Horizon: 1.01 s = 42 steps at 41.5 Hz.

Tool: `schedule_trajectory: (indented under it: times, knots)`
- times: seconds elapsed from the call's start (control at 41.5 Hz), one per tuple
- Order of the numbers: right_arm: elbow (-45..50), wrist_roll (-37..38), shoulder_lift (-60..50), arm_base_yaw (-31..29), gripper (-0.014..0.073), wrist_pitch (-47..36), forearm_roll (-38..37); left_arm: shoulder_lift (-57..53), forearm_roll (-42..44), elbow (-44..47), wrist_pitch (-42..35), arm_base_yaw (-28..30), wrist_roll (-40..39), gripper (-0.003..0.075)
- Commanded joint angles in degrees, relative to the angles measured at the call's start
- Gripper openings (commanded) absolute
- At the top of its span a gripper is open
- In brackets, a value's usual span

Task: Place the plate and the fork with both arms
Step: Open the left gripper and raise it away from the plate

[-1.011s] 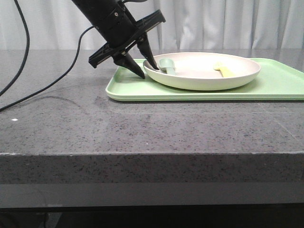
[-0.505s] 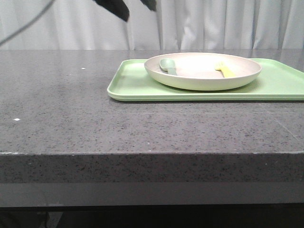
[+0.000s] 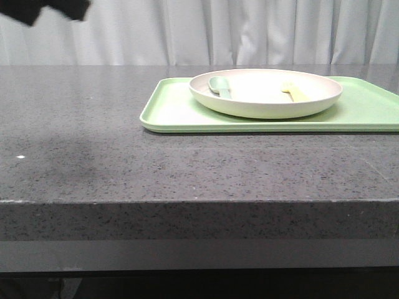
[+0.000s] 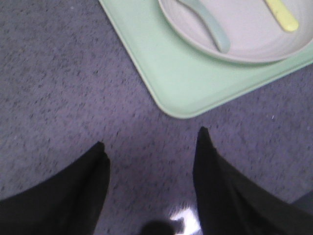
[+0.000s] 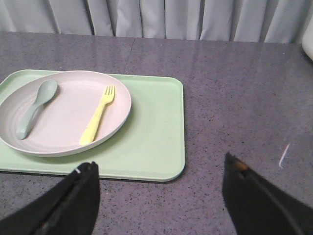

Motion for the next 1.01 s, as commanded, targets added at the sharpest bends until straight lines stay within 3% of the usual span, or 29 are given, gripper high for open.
schedule_trajectory:
  times: [0.0,0.265,0.361,0.505,0.746,0.987]
  knots:
    - [-2.1,0.1,0.7,-0.4,0.0549,-4.0,-0.5,-7.3,1.3,3.9,-2.2,-0.1,1.7,0.0388]
    - [-2.1,0.1,0.8,-0.4,0.0549,-3.7,0.3,-22.4,1.8,14.1,2.2,-0.1,2.1,0.0388]
    - [-3.2,0.1,2.0,-0.3,0.0549,-2.4,4.4,-26.8,1.5,15.4,2.3,-0.1,2.1,0.0388]
    - [-8.1,-1.4,7.9,-0.2,0.0549,5.3,10.5,-30.5,1.5,15.5,1.3,-0.1,2.1,0.0388]
    - [-18.4,-14.2,20.6,-0.2,0.0549,17.6,21.0,-30.7,1.5,15.5,0.0,-0.1,2.1,0.0388]
    - [-29.2,-15.2,34.7,6.4,0.0549,25.6,21.9,-30.7,1.5,15.5,0.0,-0.1,2.1,0.0388]
